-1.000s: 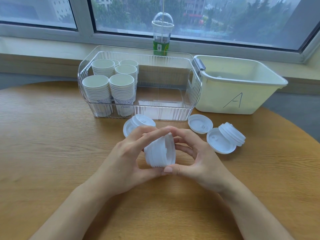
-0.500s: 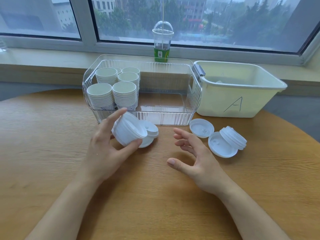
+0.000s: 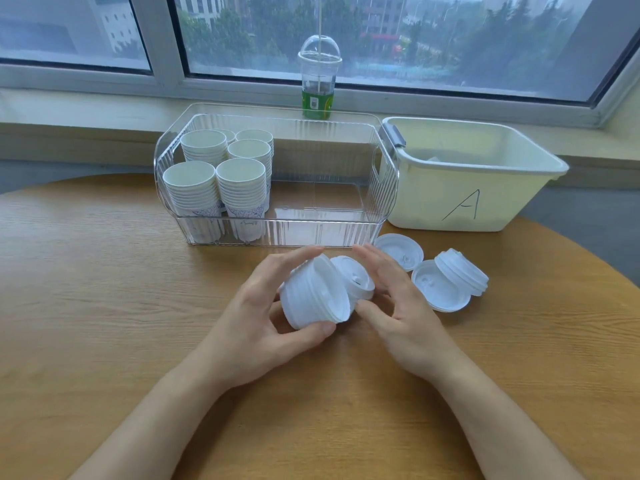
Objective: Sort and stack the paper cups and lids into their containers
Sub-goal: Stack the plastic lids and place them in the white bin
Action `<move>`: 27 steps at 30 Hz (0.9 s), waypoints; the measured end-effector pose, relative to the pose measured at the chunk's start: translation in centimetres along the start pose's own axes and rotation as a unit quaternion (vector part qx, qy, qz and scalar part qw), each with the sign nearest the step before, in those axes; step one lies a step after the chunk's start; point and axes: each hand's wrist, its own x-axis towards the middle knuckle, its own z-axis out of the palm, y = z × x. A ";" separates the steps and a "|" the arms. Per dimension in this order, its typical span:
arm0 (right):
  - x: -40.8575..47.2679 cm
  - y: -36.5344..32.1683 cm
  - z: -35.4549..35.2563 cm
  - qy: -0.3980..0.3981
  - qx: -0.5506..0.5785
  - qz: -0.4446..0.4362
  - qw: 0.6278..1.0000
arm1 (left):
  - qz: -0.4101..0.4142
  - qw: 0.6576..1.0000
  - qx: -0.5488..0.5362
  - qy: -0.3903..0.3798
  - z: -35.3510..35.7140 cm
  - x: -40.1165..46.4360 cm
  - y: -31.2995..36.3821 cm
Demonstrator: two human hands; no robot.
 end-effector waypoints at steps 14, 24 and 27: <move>0.0 0.0 -0.2 0.011 -0.107 0.024 0.994 | 0.006 0.994 0.040 0.104 -1.0 0.4 -0.7; -0.5 -1.1 -1.1 0.069 0.000 -0.054 0.996 | 0.043 0.988 0.098 0.109 -0.7 0.4 0.5; -0.7 -1.7 -1.7 0.071 0.040 -0.091 0.993 | 0.062 0.988 0.107 0.094 -0.6 0.4 0.7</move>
